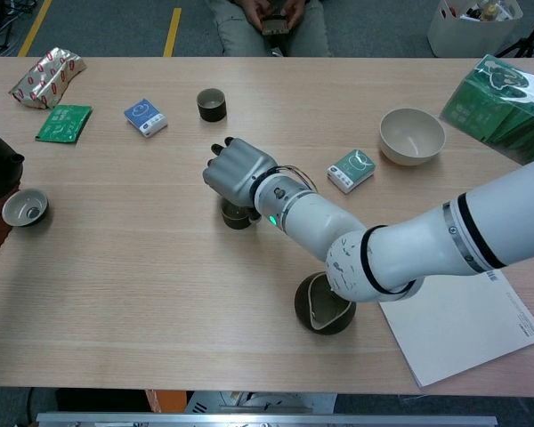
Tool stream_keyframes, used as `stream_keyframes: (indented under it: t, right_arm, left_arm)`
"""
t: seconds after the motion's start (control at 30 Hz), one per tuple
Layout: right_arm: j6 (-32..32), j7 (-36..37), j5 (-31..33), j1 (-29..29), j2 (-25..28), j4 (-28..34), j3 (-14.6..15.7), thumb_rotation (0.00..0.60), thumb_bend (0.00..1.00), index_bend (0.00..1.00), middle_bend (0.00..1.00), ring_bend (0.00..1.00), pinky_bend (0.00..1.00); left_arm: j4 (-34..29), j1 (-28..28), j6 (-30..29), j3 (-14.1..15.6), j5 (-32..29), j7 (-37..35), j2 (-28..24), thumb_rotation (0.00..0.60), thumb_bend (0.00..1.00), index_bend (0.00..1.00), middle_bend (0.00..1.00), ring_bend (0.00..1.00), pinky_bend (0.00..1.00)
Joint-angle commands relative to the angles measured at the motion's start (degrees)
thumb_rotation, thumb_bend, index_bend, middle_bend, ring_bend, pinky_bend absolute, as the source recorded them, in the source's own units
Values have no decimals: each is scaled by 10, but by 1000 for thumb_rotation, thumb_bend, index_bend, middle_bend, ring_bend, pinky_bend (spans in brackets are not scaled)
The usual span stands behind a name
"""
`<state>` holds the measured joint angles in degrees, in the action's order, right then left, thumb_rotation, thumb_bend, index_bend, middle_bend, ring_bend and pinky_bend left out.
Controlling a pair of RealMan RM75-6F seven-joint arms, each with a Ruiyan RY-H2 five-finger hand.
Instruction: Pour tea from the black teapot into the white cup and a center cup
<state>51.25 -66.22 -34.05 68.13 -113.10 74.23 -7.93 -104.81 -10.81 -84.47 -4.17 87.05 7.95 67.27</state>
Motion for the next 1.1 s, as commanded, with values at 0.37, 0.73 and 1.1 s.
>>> stream_keyframes:
  t: [0.37,0.73,1.1]
  right_arm:
    - [5,31,-11,-3,50,64,4,600,108,178,154,15,79]
    - [74,147,-116,-90,239,249,38,600,93,178,153,15,78]
    - [153,278,-276,-206,410,332,108,600,94,177,153,15,78]
  left_arm:
    - [3,-1,2,0,2,-3,-1,593,329,946,994,841,69]
    - [8,-8,9,0,13,-3,1,598,329,946,994,841,69]
    - [6,-34,43,-4,14,23,24,600,329,946,994,840,69]
